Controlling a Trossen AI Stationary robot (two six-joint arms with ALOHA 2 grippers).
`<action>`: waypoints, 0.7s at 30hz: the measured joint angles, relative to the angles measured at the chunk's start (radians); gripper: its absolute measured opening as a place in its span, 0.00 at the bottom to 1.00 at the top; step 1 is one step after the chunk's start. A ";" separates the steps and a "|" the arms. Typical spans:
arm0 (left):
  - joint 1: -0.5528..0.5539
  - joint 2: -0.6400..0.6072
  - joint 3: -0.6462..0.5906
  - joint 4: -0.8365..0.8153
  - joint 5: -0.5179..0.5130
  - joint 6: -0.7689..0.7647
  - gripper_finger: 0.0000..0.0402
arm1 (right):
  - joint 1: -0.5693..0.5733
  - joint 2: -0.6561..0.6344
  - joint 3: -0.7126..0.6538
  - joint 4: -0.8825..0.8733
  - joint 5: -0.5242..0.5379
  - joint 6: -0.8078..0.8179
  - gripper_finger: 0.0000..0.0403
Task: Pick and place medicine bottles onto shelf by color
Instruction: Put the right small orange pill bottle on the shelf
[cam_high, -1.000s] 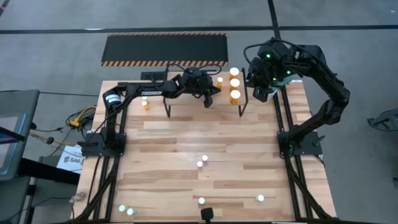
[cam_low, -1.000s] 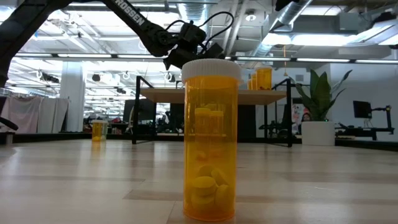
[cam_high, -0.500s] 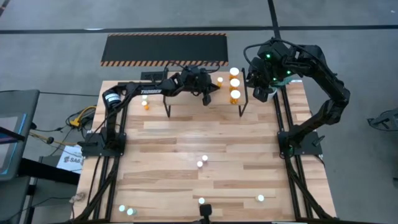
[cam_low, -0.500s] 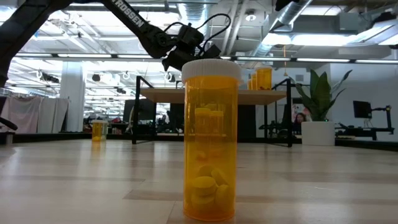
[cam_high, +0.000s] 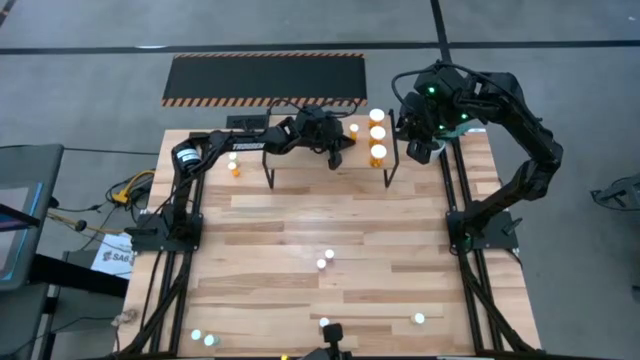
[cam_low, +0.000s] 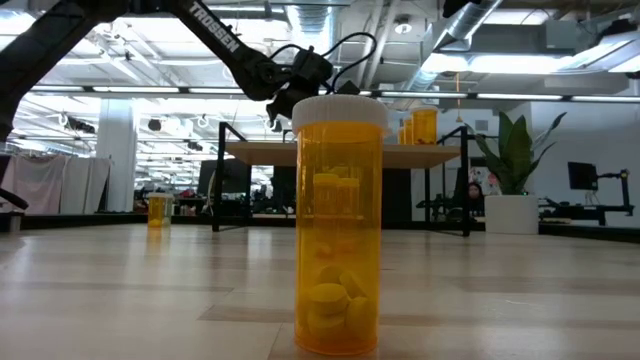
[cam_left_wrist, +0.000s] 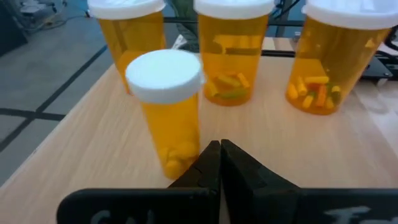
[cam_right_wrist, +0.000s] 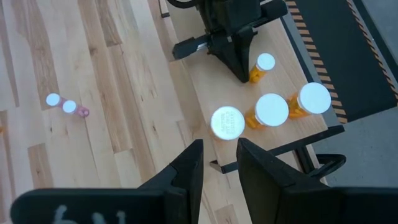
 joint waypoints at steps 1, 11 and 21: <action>0.002 0.000 0.000 0.000 -0.003 0.000 0.00 | 0.000 0.000 0.000 0.000 0.000 0.000 0.29; 0.032 0.000 0.000 0.001 -0.005 0.002 0.00 | 0.000 0.000 0.000 0.000 0.000 -0.001 0.29; 0.045 0.001 0.000 0.047 -0.059 -0.003 0.00 | 0.000 0.000 0.000 0.000 0.000 -0.002 0.29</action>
